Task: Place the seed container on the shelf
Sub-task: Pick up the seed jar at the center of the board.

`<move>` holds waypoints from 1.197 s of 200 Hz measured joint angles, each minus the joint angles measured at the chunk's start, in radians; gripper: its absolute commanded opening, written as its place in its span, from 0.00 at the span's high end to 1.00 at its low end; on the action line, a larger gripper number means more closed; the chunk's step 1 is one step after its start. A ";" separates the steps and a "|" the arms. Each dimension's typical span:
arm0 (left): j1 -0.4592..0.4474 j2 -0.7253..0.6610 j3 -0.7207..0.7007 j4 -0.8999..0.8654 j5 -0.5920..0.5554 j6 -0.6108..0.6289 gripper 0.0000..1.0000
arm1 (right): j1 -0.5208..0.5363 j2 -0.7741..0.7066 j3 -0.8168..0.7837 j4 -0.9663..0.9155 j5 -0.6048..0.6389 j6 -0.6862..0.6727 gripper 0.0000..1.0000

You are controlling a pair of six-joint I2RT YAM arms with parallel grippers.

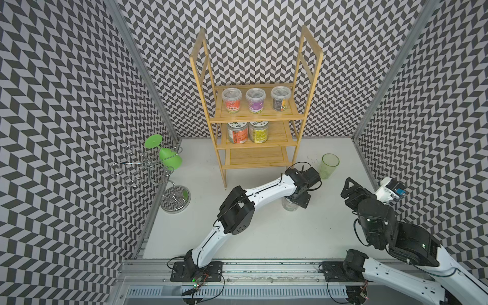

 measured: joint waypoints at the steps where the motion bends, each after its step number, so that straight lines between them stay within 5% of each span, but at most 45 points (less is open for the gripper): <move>1: 0.000 0.000 0.000 0.000 0.000 0.000 0.07 | 0.000 0.000 0.000 0.000 0.000 0.000 0.22; 124: -0.001 -0.010 0.010 -0.037 -0.005 0.016 0.21 | 0.000 -0.001 0.000 0.033 0.005 -0.096 0.21; 171: -0.006 -0.135 -0.053 -0.049 0.004 0.027 0.23 | 0.000 -0.005 -0.034 0.192 -0.033 -0.341 0.17; 239: -0.010 -0.536 -0.290 -0.071 0.054 0.038 0.24 | 0.000 -0.055 -0.131 0.537 -0.227 -0.821 0.16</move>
